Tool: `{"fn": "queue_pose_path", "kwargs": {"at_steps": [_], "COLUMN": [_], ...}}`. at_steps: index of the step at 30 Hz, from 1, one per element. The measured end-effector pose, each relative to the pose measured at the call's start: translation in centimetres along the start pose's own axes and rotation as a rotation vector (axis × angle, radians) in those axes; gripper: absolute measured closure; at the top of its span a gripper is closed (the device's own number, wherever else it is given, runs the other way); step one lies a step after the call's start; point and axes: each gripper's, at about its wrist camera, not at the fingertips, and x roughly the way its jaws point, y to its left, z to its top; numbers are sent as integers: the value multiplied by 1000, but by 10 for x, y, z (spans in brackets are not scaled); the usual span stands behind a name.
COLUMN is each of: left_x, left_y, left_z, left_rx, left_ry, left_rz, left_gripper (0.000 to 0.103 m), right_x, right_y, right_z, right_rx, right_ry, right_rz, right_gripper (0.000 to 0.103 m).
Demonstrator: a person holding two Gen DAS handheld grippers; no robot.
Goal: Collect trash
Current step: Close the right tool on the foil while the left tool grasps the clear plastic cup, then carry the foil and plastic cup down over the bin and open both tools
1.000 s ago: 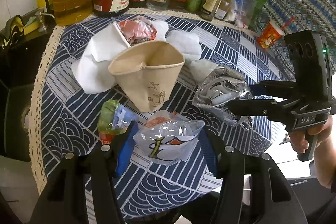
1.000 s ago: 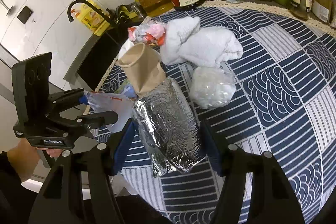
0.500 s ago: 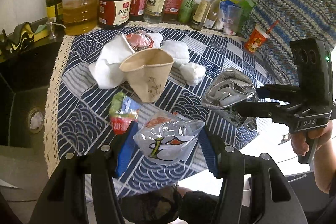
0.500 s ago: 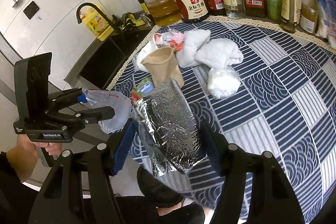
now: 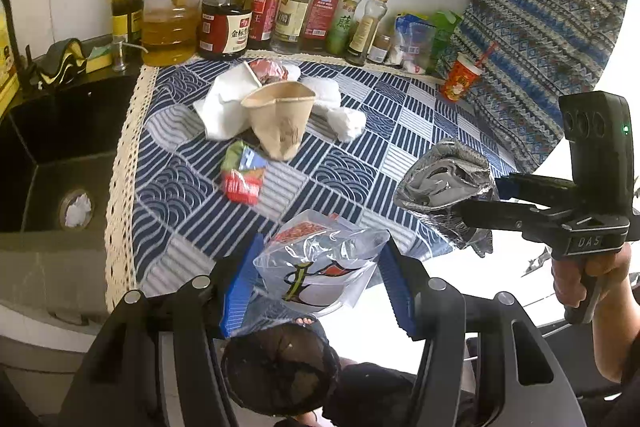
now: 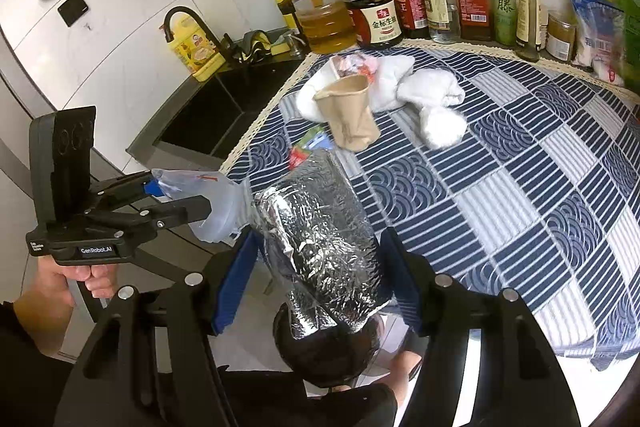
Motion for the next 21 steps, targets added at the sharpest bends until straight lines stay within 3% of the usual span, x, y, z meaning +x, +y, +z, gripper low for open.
{"fn": "queue_pose_path", "kwargs": {"at_steps": [11, 21], "left_x": [-19, -15], "left_y": [4, 23], "left_z": [-46, -81], "left_rx": [-26, -92], "left_ry": [16, 58], "left_rz": [-14, -6], "left_gripper": [47, 47], "right_x": [6, 41], "right_y": [40, 45], "right_z": [-39, -74], "right_rx": [12, 118], "right_ry": [20, 114], "right_rz": [7, 10], "right_gripper": [40, 40]}}
